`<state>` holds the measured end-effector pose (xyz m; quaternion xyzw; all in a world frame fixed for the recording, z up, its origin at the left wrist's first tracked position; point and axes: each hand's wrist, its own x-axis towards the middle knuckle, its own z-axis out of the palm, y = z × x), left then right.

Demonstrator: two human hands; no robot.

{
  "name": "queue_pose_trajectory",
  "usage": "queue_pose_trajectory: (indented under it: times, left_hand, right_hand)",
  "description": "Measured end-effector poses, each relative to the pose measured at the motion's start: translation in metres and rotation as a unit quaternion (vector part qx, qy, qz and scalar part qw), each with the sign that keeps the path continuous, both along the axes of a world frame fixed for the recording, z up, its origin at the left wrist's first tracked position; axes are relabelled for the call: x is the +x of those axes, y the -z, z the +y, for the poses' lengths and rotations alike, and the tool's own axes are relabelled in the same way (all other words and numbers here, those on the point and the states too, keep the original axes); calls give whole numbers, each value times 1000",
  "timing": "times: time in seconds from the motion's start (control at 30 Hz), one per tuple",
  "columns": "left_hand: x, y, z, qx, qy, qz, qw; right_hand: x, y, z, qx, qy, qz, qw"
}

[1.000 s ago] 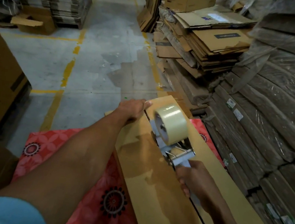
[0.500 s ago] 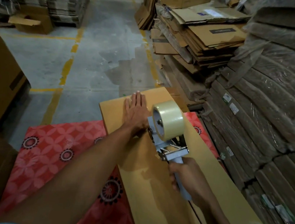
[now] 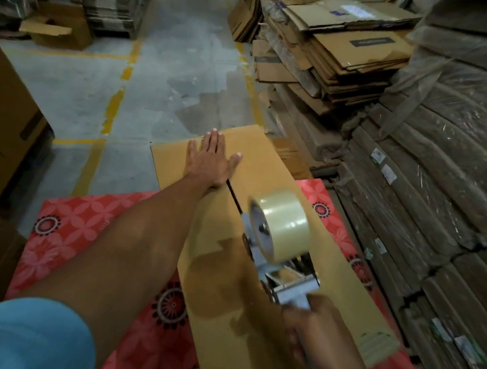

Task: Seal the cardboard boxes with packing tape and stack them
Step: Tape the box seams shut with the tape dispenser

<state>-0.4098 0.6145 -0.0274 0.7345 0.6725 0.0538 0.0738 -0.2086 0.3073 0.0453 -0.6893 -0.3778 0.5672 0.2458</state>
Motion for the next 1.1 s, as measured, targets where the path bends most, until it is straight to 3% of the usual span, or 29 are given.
queue_pose_trajectory:
  times: [0.2, 0.43, 0.77, 0.87, 1.0, 1.1]
  left_hand:
    - [26, -15, -32, -29, -43, -17, 998]
    - [44, -5, -128, -33, 74, 12, 997]
    - [16, 6, -78, -18, 78, 82, 993]
    - [18, 8, -81, -24, 63, 95, 993]
    - [28, 1, -74, -38, 18, 29, 999]
    - [29, 0, -74, -30, 10, 38, 999]
  right_hand:
    - [3, 1, -19, 11, 20, -7, 1000]
    - [3, 6, -13, 45, -2, -15, 999]
    - [-8, 10, 32, 72, -30, -12, 997]
    - [4, 10, 9, 72, -41, -30, 996]
    - [29, 8, -45, 49, -66, -32, 996]
    - [41, 11, -73, 17, -46, -24, 999]
